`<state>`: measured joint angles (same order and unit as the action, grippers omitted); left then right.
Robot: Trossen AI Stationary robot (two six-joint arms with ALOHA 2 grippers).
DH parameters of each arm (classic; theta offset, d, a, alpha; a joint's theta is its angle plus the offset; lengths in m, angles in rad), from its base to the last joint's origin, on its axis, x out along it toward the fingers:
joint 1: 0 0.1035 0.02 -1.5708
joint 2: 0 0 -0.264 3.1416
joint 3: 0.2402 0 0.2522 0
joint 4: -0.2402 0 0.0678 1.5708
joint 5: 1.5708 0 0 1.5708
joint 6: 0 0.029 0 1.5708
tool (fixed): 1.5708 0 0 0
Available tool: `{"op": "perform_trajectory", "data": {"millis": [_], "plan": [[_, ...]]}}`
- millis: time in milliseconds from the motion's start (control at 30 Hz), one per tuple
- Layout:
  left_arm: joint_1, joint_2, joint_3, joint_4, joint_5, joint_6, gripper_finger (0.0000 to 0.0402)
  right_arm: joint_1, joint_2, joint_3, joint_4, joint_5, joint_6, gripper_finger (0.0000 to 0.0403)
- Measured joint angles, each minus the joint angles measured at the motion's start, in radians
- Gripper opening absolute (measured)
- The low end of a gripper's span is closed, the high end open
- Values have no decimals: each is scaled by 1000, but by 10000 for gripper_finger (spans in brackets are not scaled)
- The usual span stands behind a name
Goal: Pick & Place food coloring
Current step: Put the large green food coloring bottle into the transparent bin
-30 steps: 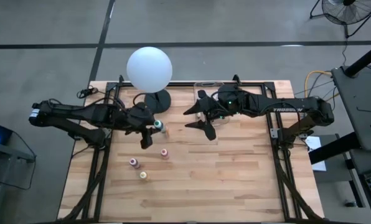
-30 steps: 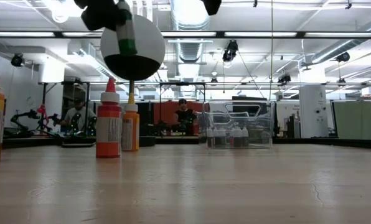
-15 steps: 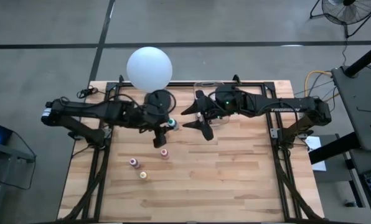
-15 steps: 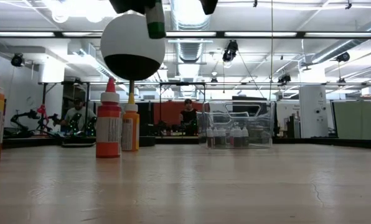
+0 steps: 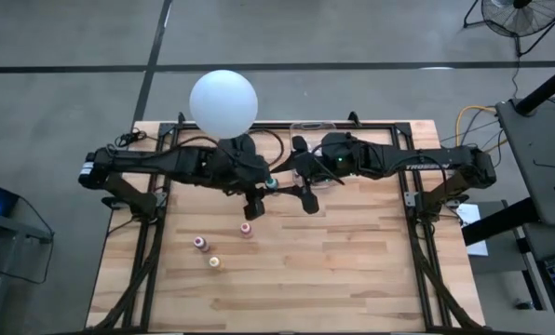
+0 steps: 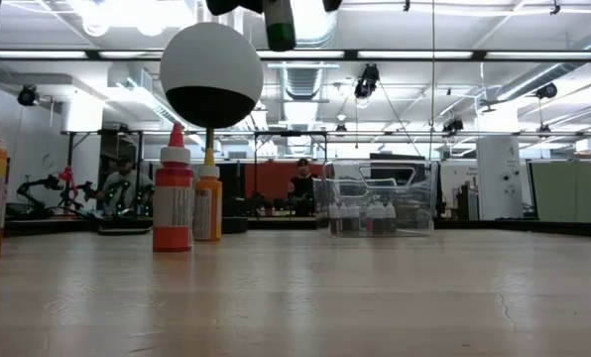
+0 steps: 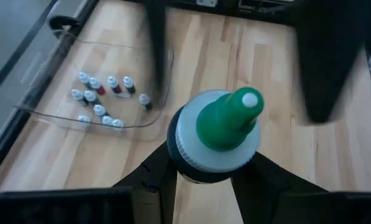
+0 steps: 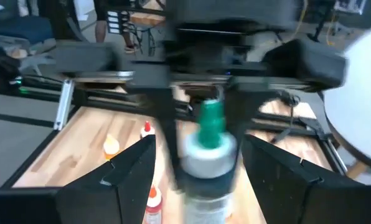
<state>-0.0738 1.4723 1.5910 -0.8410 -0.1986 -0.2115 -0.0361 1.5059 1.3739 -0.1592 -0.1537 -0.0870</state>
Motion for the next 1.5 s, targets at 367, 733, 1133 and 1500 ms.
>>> {"op": "perform_trajectory", "data": {"millis": [367, 733, 1133, 1500], "plan": [[-2, 12, 0, 3, -5, -1, 105, -1, 4, -1, -24, 0, 1, 230], [-2, 10, 15, 37, -11, 5, 105, -1, 4, -1, -24, -2, -3, 225], [-2, 10, 15, 41, -9, 18, 105, -1, 4, -1, -23, -2, -3, 176], [-3, 11, 10, 61, -9, 24, 106, -1, 3, -1, -22, -1, -47, 114]]}}
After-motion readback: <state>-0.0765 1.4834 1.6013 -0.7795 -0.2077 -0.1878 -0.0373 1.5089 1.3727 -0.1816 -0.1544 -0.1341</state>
